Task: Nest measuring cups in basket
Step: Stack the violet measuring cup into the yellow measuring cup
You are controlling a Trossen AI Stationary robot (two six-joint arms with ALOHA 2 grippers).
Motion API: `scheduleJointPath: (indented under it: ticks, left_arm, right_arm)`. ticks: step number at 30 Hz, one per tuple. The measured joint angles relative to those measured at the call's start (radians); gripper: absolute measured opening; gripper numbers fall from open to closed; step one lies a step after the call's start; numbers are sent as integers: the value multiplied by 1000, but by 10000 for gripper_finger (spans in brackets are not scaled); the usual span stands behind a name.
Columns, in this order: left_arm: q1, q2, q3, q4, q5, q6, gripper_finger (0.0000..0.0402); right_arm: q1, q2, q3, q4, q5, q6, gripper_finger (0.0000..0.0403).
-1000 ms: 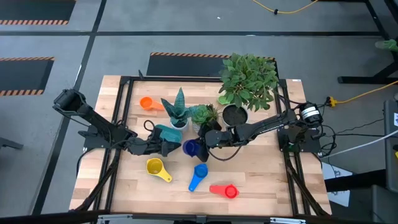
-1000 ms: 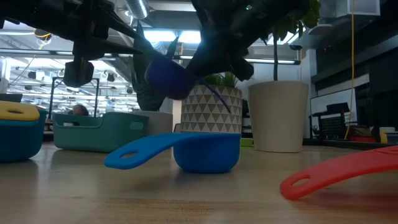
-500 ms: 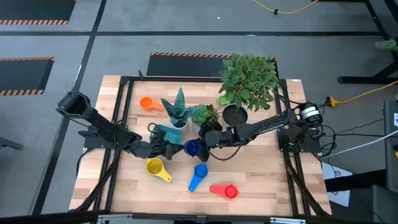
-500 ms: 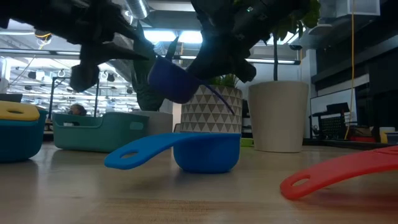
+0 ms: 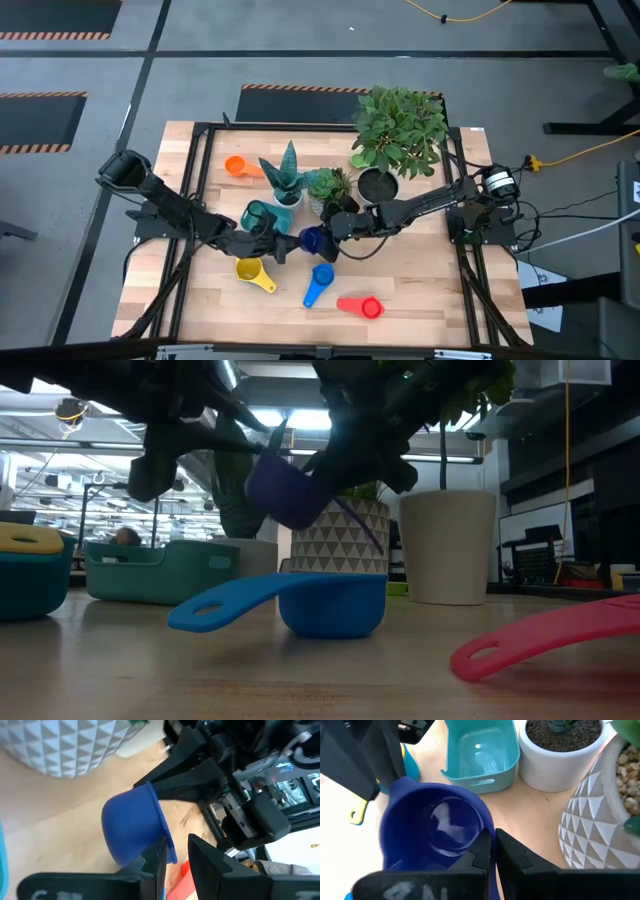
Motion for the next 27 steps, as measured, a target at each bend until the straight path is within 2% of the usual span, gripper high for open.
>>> scheduleJointPath:
  ticks: [11, 19, 27]
  left_arm:
    - [37, 0, 0, -33, 54, -29, 72]
    - [45, -1, 0, -33, 54, -29, 71]
    - [46, -1, 0, -34, 85, -30, 47]
  right_arm:
    - [10, 1, -1, -4, 8, -9, 21]
    - [29, 2, -1, 0, 6, -20, 21]
    - [30, 2, -1, 2, 0, -21, 20]
